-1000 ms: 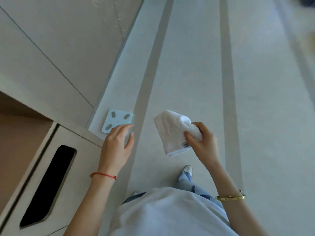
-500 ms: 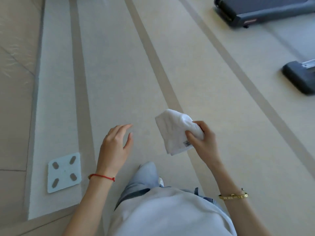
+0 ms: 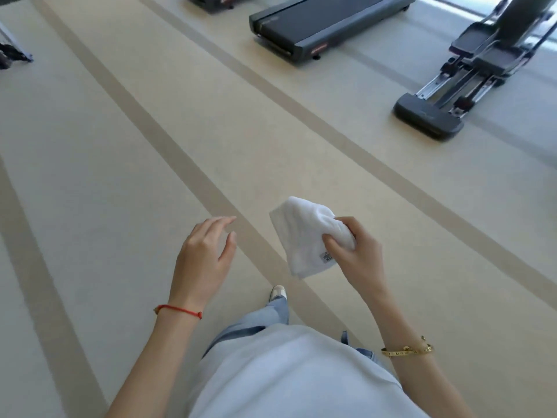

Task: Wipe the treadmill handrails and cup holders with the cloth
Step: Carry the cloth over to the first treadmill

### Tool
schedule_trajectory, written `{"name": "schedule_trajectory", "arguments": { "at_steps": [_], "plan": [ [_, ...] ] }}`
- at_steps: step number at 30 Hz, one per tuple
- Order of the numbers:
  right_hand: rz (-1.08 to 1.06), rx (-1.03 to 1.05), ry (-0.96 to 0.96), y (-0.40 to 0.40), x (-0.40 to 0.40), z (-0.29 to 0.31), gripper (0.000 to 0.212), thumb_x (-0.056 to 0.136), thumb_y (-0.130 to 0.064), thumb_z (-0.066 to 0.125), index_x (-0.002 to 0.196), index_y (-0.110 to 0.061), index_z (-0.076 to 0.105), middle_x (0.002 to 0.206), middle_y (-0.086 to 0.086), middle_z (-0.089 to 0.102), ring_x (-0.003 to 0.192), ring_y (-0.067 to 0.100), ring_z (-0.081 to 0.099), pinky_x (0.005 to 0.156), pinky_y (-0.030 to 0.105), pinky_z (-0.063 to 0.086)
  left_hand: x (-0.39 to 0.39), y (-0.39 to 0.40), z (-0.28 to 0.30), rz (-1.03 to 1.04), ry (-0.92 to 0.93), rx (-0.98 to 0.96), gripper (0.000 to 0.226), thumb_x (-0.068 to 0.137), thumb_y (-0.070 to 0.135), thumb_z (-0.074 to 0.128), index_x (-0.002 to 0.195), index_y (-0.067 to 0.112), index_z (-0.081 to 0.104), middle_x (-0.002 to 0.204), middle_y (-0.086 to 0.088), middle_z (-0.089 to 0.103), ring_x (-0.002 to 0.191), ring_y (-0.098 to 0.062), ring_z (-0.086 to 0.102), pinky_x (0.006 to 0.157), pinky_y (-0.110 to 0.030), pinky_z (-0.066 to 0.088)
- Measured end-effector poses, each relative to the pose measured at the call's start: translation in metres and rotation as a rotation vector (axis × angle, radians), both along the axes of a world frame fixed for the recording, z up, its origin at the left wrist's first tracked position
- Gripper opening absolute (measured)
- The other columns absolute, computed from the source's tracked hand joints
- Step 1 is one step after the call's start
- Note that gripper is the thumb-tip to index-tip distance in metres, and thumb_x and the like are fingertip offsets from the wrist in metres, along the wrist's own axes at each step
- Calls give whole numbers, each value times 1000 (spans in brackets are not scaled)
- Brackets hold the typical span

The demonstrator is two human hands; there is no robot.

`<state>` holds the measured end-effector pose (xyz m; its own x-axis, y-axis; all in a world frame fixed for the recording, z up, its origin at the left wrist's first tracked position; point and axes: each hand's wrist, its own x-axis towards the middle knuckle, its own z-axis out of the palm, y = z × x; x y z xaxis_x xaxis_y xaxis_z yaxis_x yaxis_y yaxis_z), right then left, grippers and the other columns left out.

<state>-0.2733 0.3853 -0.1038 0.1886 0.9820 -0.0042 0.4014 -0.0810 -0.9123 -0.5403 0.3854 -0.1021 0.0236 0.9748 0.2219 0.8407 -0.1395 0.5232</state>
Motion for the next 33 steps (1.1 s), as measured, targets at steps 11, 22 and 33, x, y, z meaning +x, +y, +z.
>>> {"name": "schedule_trajectory", "arguments": {
  "at_steps": [11,22,33],
  "plan": [
    [-162,12,43,207,48,2,17,82,-14,69,94,-25,65,80,-12,68,76,6,63,62,16,46,51,251,13,-153,5,-47,28,97,16,56,123,13,65,121,-3,66,115,-20,58,97,-25,41],
    [-168,41,19,450,151,-5,19,82,-12,70,97,-24,66,83,-14,68,78,2,63,64,14,46,158,502,5,-194,3,-28,28,97,16,56,123,11,64,119,-5,66,114,-22,58,99,-31,44],
    [-205,54,10,689,259,19,17,83,-11,69,98,-20,67,82,-9,68,75,5,62,64,17,46,265,739,21,-207,-7,-8,27,97,16,56,123,12,64,119,-3,66,112,-19,59,96,-23,40]
  ]
}}
